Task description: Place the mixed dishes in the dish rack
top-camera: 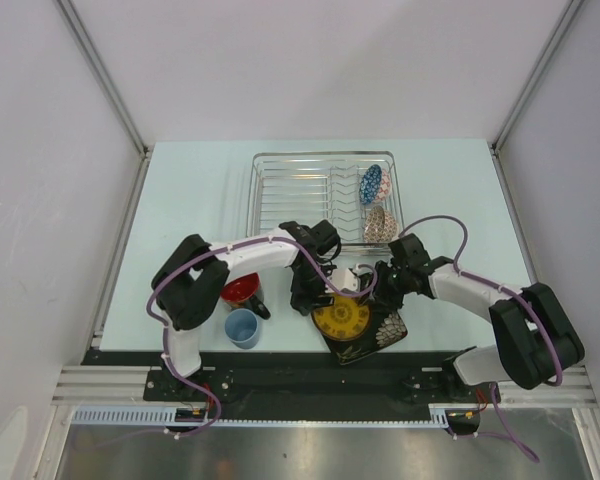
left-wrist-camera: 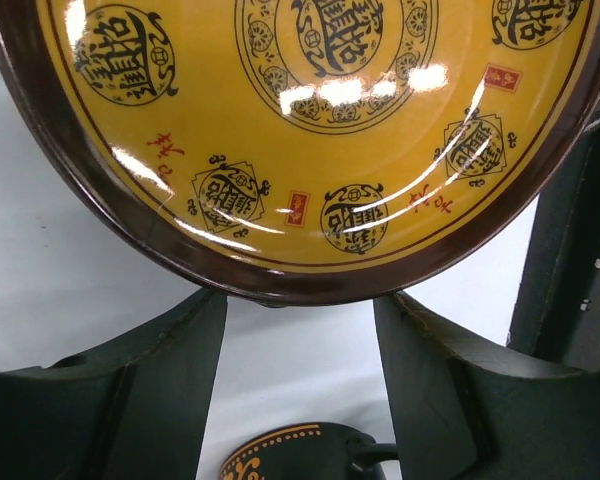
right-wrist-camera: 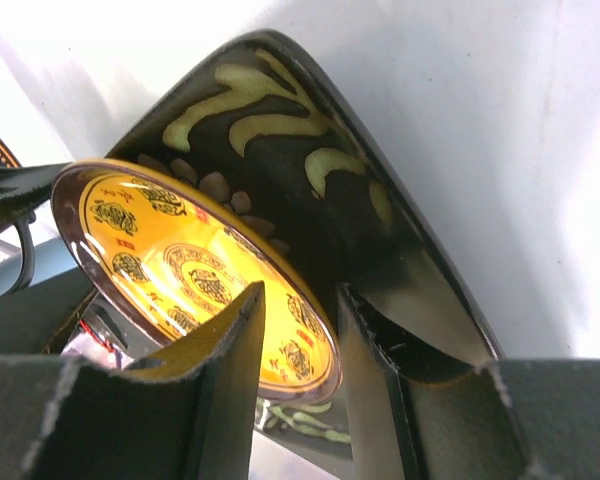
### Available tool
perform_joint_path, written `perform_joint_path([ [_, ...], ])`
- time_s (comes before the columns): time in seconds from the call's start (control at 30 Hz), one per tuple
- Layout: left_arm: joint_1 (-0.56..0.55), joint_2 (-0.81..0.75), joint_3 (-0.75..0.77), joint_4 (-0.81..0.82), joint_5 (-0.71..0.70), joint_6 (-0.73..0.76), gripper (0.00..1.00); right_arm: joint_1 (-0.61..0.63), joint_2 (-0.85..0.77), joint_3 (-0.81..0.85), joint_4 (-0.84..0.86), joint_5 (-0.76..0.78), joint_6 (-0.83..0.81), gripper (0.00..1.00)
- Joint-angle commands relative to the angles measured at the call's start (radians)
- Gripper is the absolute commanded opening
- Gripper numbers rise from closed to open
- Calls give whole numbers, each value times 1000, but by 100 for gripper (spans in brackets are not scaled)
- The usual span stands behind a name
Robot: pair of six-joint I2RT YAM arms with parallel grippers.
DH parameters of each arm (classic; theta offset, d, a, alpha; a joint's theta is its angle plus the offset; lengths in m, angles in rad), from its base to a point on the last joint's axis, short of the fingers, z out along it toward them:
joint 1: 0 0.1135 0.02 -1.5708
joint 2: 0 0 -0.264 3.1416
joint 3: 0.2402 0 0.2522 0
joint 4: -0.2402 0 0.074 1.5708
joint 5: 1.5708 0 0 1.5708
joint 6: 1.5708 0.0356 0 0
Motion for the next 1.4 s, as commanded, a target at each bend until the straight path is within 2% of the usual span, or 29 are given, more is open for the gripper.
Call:
perform_joint_path([
  [0.0, -29, 42, 65, 97, 63, -43, 65, 10, 60, 7, 36, 59, -39, 40],
  [0.17, -45, 76, 126, 89, 73, -57, 65, 26, 32, 38, 28, 30, -41, 40],
  [0.5, -46, 93, 148, 102, 62, -63, 65, 26, -55, 100, -10, -28, -62, 29],
  [0.83, -45, 81, 140, 125, 33, -69, 64, 22, -149, 163, -65, -84, -77, 29],
  [1.17, -45, 66, 131, 162, 33, -84, 64, 46, -94, 195, -58, -125, -91, 29],
  [1.27, -45, 58, 129, 168, 25, -83, 64, 46, -89, 198, -71, -116, -93, 25],
  [1.33, -42, 52, 129, 169, 19, -87, 64, 46, -89, 196, -73, -113, -91, 18],
  [1.37, -40, 49, 132, 171, 19, -87, 64, 46, -86, 196, -71, -113, -88, 11],
])
